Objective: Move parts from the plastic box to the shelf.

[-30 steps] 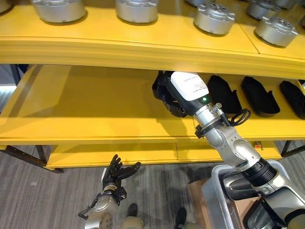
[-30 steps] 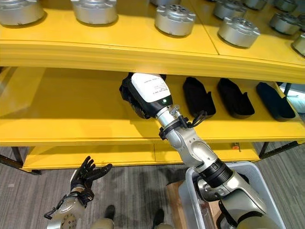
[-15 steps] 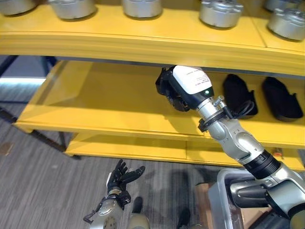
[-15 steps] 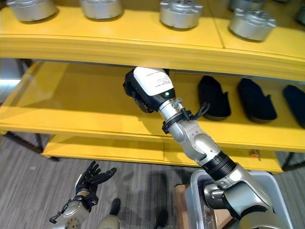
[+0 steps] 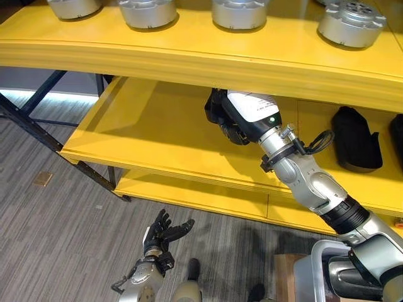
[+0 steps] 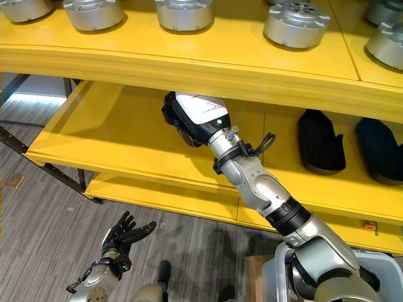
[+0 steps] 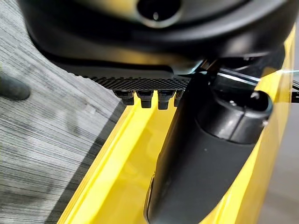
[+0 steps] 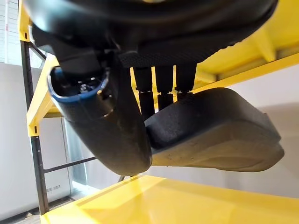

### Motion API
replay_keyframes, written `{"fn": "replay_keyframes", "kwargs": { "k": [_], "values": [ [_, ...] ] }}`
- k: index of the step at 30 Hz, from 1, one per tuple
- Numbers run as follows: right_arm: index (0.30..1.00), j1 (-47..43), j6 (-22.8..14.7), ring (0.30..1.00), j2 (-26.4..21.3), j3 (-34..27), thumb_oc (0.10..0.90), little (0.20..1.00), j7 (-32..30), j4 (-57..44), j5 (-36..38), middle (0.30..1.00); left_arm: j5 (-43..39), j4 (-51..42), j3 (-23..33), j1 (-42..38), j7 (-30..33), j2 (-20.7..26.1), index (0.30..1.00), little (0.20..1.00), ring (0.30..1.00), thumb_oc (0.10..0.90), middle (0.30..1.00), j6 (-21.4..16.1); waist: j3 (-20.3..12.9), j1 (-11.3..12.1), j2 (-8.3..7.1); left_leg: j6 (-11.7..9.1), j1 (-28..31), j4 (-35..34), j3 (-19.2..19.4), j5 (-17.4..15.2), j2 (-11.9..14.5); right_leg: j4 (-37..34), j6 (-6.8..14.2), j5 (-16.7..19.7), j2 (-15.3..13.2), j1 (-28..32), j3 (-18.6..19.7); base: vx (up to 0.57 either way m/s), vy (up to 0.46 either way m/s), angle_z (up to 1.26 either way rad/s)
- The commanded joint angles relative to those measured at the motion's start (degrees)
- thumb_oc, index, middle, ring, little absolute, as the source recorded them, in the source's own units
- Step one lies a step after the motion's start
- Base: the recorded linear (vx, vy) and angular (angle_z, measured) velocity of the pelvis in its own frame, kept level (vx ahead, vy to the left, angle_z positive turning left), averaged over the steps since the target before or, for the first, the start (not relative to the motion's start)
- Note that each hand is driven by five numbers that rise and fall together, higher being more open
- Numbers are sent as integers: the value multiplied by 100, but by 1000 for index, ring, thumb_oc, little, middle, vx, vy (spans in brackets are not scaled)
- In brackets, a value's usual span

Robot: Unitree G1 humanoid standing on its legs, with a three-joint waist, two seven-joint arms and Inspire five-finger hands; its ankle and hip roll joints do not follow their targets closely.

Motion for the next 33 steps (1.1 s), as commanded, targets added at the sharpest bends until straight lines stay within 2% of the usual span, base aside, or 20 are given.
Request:
{"fn": "replay_keyframes", "kwargs": {
  "k": [1,5,6,7,10,13,14,15,16,19,20,21,33],
  "values": [
    [300,-1461,-86,300,-27,-458,400,300,-762,-28,-316,300,122,-566,-66,-175,-168,646,1000,1000,1000,900,1000,-386,-186,86,-385,-87,-260,792,105,-928,194,477,215,-291,-605,-381,366,-100,46,8],
    [300,-1717,-21,300,-216,-458,400,300,-864,212,-265,300,42,-700,-100,-269,-146,803,1000,1000,1000,900,1000,-487,175,164,-301,-80,-812,1344,8,-1046,156,942,186,-361,-762,-855,448,-125,29,2],
    [300,-1718,-21,300,-216,-457,400,300,-865,213,-264,300,42,-699,-100,-269,-146,802,1000,1000,1000,900,1000,-487,171,164,-301,-79,-820,1349,8,-1049,156,946,186,-363,-763,-863,449,-179,46,3],
    [300,-1896,-13,300,-317,-381,400,300,-936,383,-230,300,1,-758,-122,-337,-125,865,1000,1000,1000,900,1000,-551,405,189,-214,-67,-1111,1641,-33,-1090,125,1265,161,-412,-834,-1153,508,-193,51,13],
    [300,-2271,-24,300,-595,-150,400,300,-948,688,-270,300,-55,-797,-118,-407,-139,906,1000,1000,1000,900,1000,-615,610,212,-108,-55,-1593,2228,-91,-1255,66,1895,116,-581,-917,-1658,628,-173,53,15],
    [300,-2571,-2,300,-789,67,400,300,-981,1089,-298,300,-75,-888,-114,-417,-104,945,1000,1000,1000,900,1000,-690,754,258,-32,-35,-2047,2869,-166,-1457,88,2595,73,-844,-989,-2164,744,-91,8,3],
    [300,-2618,3,300,-902,147,400,300,-994,1355,-222,300,-109,-872,-173,-408,-115,937,1000,1000,1000,900,1000,-701,809,263,7,-79,-2231,3231,-235,-1704,120,2991,110,-1133,-1013,-2346,815,-66,-6,-11],
    [300,-2638,-2,300,-909,157,400,300,-1007,1373,-217,300,-110,-870,-178,-422,-116,932,1000,1000,1000,900,1000,-705,812,263,14,-41,-2333,3258,-217,-1600,107,2998,55,-1046,-1041,-2430,781,10,-32,-10],
    [300,-2667,18,300,-973,165,400,300,-1026,1471,-183,300,-127,-862,-188,-419,-104,940,1000,1000,1000,900,1000,-713,823,266,28,-79,-2361,3424,-277,-1800,113,3190,92,-1234,-1034,-2472,849,-47,-20,-1],
    [300,-2901,-9,300,-1184,468,400,300,-1096,2225,235,300,-244,-866,-241,-429,-93,947,1000,1000,1000,900,1000,-773,918,264,93,-45,-2874,4138,-422,-2074,135,4002,-40,-1595,-1092,-3060,1035,-40,-46,3],
    [300,-2938,-13,300,-1189,502,400,300,-1109,2293,298,300,-258,-887,-251,-444,-87,953,1000,1000,1000,900,1000,-788,926,261,96,-42,-2907,4168,-424,-2095,136,4057,-53,-1627,-1090,-3110,1055,-10,-59,9],
    [300,-2889,-41,300,-1159,415,400,300,-1211,2517,698,300,-295,-838,-290,-478,-59,971,1000,1000,1000,900,1000,-804,935,245,111,-42,-2953,4239,-462,-2128,137,4171,-73,-1693,-1083,-3191,1098,-2,-38,8],
    [300,-2342,-232,300,-1267,215,400,300,-1063,2491,1359,300,-351,-699,-229,-490,-19,985,1000,1000,1000,900,1000,-797,962,123,90,-90,-2784,4084,-482,-2102,163,4108,-88,-1700,-1017,-3109,1145,2,-11,-1]
  ]
}}
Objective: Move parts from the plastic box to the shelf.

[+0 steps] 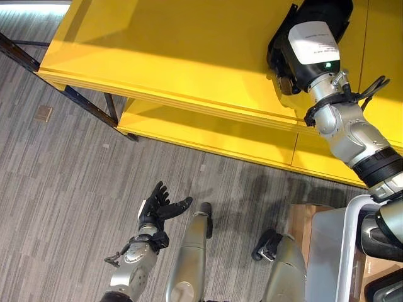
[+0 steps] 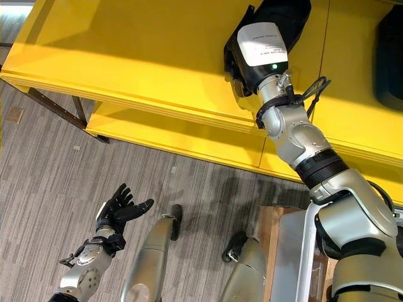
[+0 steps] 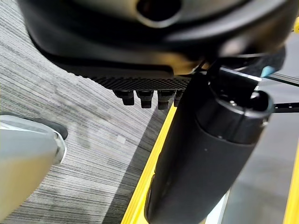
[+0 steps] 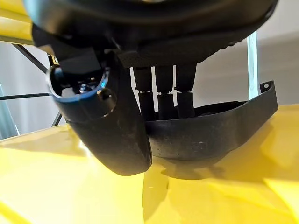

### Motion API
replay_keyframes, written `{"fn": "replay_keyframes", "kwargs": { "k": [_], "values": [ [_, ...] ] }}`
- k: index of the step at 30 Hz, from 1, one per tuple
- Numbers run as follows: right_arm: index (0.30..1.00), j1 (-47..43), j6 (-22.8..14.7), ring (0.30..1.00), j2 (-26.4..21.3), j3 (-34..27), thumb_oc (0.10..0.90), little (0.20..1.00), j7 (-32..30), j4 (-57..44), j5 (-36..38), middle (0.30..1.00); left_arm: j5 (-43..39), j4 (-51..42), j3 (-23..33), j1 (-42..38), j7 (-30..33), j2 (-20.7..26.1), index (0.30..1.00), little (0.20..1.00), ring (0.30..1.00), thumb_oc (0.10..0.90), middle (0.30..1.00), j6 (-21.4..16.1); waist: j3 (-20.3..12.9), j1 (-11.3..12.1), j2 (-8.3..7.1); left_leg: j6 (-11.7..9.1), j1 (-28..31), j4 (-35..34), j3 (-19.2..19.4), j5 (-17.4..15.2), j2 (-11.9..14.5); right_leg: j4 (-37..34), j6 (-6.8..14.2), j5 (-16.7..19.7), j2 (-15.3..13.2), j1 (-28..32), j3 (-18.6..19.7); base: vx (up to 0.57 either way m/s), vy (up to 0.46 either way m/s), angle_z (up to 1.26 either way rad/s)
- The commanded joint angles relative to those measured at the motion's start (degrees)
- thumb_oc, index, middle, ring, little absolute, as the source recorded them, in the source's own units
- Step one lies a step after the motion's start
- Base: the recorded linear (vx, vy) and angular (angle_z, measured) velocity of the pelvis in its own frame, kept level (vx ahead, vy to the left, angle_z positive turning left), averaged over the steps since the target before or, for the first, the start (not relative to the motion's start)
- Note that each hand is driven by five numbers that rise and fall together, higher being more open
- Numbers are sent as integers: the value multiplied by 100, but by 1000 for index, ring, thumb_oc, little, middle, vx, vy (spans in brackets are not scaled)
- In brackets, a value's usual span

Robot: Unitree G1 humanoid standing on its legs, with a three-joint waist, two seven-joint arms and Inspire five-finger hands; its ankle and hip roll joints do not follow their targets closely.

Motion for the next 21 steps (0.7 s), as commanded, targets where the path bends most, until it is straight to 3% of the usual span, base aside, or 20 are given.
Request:
{"fn": "replay_keyframes", "kwargs": {
  "k": [1,21],
  "values": [
    [300,-357,-170,300,-230,-370,400,300,-337,-307,143,300,-108,-329,-3,212,-37,274,1000,1000,1000,900,1000,-485,-520,13,-57,-246,414,14,-293,-780,421,-534,107,26,234,182,367,5,-16,-4],
    [300,-709,-293,300,-934,357,400,300,50,-313,-187,300,-141,-266,147,282,-110,340,1000,1000,1000,900,1000,-512,-473,-95,-154,-318,453,-66,-294,-743,505,-533,110,13,289,146,385,0,-4,0]
  ]
}}
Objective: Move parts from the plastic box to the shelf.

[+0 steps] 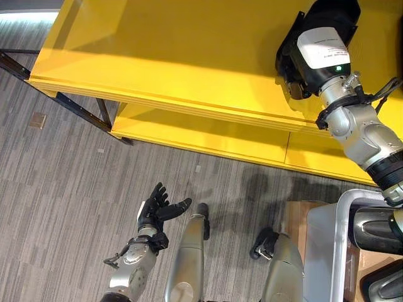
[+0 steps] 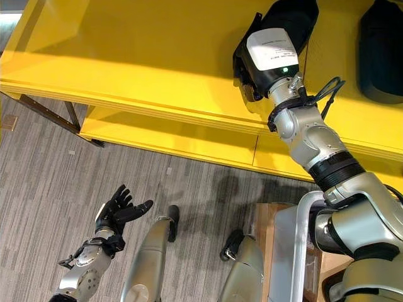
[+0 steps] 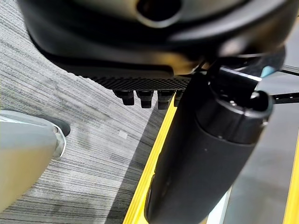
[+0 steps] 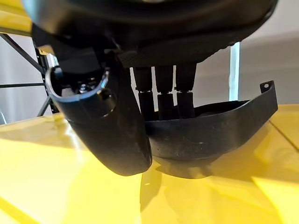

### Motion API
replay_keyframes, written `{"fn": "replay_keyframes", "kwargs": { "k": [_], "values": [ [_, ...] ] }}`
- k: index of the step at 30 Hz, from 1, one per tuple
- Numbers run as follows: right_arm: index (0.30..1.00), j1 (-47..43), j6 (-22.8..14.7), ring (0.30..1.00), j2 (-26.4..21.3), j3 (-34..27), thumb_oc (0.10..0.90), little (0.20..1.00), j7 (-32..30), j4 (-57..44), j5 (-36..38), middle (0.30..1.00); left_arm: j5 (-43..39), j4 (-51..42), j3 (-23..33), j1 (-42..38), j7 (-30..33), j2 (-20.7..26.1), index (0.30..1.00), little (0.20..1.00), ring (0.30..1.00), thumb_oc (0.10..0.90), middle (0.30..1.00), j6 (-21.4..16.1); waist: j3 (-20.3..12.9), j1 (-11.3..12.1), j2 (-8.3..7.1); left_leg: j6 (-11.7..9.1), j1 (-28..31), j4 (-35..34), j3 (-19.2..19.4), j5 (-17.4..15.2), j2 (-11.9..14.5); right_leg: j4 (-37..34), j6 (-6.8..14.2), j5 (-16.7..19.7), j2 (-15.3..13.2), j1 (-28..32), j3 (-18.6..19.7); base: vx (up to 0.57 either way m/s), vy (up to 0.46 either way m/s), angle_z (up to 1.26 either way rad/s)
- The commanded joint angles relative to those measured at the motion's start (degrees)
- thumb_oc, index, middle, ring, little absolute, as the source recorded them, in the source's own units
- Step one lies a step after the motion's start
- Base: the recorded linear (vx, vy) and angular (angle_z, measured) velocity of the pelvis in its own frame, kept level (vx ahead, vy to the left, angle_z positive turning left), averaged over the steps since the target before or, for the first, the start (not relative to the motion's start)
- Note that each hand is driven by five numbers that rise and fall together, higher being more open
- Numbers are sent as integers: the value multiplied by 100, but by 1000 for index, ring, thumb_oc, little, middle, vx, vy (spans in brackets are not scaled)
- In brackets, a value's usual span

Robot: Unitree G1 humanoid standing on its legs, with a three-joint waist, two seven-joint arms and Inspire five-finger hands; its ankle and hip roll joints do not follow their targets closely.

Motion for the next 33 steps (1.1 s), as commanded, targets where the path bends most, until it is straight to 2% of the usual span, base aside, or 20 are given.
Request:
{"fn": "replay_keyframes", "kwargs": {
  "k": [1,9,22,33],
  "values": [
    [300,-726,-118,300,-334,136,400,300,-166,-297,-222,300,-136,-282,154,227,-110,345,1000,1000,1000,900,1000,-515,-467,19,-149,-267,362,120,-283,-824,399,-482,169,-14,172,148,393,0,0,0],
    [300,-1205,-206,300,-569,742,400,300,101,-345,-408,300,-179,-276,244,278,-114,380,1000,1000,1000,900,1000,-536,-454,49,-212,-295,307,116,-317,-794,426,-471,166,-9,193,79,389,0,0,0],
    [300,-1947,-379,300,-560,1588,400,300,519,-573,-637,300,-211,-227,408,333,-103,403,1000,1000,1000,900,1000,-557,-508,198,-338,-317,206,117,-402,-775,425,-401,152,-60,209,65,283,2,-8,0],
    [300,-2242,-381,300,-547,1813,400,300,571,-555,-731,300,-172,-219,519,365,-89,435,1000,1000,1000,900,1000,-573,-503,308,-377,-325,123,141,-474,-765,417,-334,138,-117,218,18,229,5,-13,4]
  ]
}}
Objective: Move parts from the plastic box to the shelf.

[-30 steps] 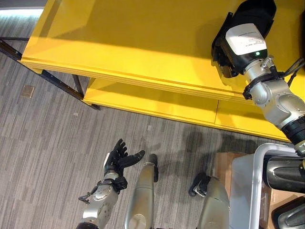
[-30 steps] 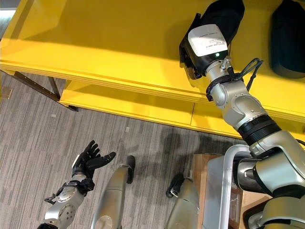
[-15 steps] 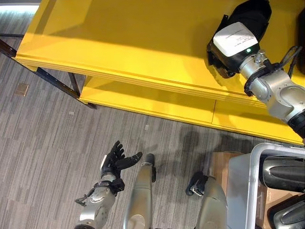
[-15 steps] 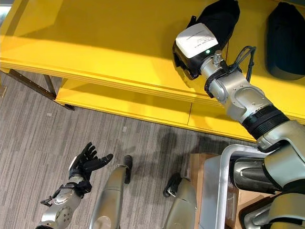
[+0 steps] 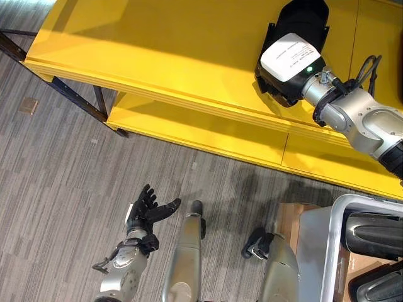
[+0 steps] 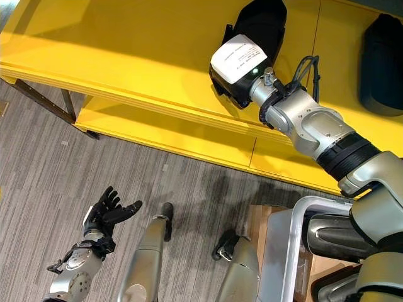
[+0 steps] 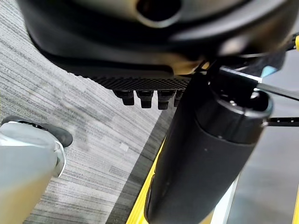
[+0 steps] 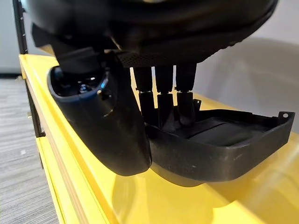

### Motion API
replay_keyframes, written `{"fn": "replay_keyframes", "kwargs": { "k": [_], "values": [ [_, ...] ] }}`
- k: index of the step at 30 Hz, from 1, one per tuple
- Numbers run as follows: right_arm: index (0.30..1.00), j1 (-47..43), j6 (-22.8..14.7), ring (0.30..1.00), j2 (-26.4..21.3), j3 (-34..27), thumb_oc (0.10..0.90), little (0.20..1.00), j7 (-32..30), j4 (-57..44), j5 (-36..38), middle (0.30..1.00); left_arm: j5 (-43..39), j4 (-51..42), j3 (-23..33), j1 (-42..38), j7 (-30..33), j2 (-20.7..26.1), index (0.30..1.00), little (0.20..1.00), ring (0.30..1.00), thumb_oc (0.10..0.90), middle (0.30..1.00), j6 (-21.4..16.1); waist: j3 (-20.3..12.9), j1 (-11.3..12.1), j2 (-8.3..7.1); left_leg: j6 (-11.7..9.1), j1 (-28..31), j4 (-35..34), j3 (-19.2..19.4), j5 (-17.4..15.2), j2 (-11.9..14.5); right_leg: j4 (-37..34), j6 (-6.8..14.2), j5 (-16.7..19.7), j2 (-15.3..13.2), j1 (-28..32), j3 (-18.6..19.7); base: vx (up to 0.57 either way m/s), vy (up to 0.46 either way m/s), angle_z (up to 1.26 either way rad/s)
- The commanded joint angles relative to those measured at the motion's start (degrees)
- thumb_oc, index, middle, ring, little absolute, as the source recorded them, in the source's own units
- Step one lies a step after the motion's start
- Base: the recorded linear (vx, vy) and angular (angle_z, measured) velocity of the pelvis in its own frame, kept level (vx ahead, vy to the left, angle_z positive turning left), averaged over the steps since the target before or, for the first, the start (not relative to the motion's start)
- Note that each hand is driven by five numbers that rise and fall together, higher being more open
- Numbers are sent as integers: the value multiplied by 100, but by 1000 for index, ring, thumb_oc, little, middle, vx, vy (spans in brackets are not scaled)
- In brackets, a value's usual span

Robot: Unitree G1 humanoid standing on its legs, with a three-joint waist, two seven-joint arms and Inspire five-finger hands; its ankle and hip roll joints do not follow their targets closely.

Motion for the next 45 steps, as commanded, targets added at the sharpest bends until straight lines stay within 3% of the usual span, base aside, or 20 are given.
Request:
{"fn": "replay_keyframes", "kwargs": {
  "k": [1,24,39,41,42,45],
  "values": [
    [300,-1026,59,300,-77,2,400,300,-267,35,-185,300,-168,-255,109,156,-98,291,1000,1000,1000,900,1000,-489,-455,135,-100,-248,223,235,-323,-868,395,-337,211,-91,186,67,373,0,0,0],
    [300,-1163,272,300,-233,36,400,300,-617,905,-443,300,-123,-287,171,260,-151,450,1000,1000,1000,900,1000,-538,-398,147,-23,-290,161,172,-337,-803,409,-220,196,-154,183,-97,398,0,0,0],
    [300,-1069,301,300,-232,-49,400,300,-646,867,-472,300,-129,-253,232,262,-138,463,1000,1000,1000,900,1000,-558,-384,129,-19,-280,91,253,-373,-822,391,-134,191,-188,178,-156,401,0,0,0],
    [473,-1058,291,473,-216,-38,524,473,-604,864,-441,473,-135,-237,242,256,-142,463,1000,1000,1000,900,1000,-562,-380,128,-29,-279,75,265,-375,-822,394,-113,189,-190,174,-171,400,0,0,0],
    [1000,-1050,286,1000,-197,-59,900,1000,-594,875,-405,1000,-140,-216,242,245,-135,455,1000,1000,1000,900,1000,-563,-381,126,-31,-280,71,266,-376,-822,394,-108,186,-189,173,-174,405,0,0,0],
    [1000,-1018,241,1000,-160,-34,900,1000,-492,908,-288,1000,-166,-176,263,238,-138,442,1000,1000,1000,900,1000,-580,-382,132,-56,-284,74,260,-374,-819,398,-112,185,-177,175,-175,400,0,0,0]
  ]
}}
